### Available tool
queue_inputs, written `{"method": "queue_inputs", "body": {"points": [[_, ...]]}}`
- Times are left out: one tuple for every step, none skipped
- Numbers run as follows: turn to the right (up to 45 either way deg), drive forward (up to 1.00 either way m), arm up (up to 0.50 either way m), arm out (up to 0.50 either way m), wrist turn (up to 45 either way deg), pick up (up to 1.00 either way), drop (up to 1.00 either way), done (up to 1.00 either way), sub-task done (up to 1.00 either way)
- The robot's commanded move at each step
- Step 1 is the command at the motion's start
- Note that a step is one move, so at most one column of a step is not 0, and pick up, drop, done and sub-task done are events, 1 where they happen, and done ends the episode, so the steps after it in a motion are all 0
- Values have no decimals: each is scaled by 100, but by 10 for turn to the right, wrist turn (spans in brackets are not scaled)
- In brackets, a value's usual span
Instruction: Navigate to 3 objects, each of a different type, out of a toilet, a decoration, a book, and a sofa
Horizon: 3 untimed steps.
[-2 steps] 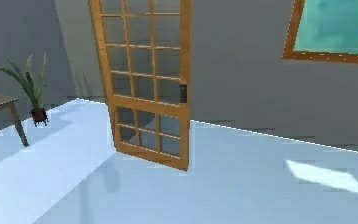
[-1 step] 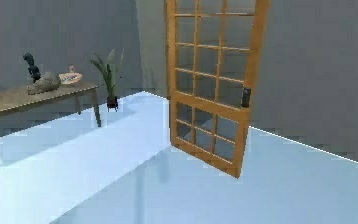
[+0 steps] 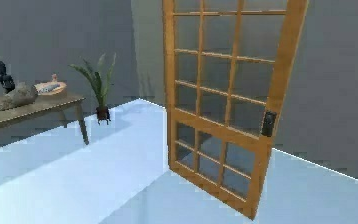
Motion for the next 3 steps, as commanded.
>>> {"method": "queue_inputs", "body": {"points": [[-450,0,0,0,0,0,0,0,0],[0,5,0,0,0,0,0,0,0],[-90,0,0,0,0,0,0,0,0]]}}
